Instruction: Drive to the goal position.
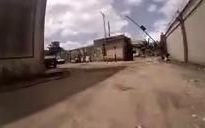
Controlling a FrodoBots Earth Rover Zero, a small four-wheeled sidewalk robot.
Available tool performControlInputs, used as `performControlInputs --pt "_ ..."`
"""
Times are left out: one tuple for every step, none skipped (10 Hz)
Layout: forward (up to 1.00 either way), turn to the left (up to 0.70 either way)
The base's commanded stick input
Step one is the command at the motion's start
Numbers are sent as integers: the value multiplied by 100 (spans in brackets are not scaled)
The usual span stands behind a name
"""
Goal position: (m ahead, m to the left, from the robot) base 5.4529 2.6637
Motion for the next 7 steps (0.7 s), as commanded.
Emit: performControlInputs --pt "85 1" --pt "85 19" --pt "85 34" --pt "85 34" --pt "85 34" --pt "85 34" --pt "85 34"
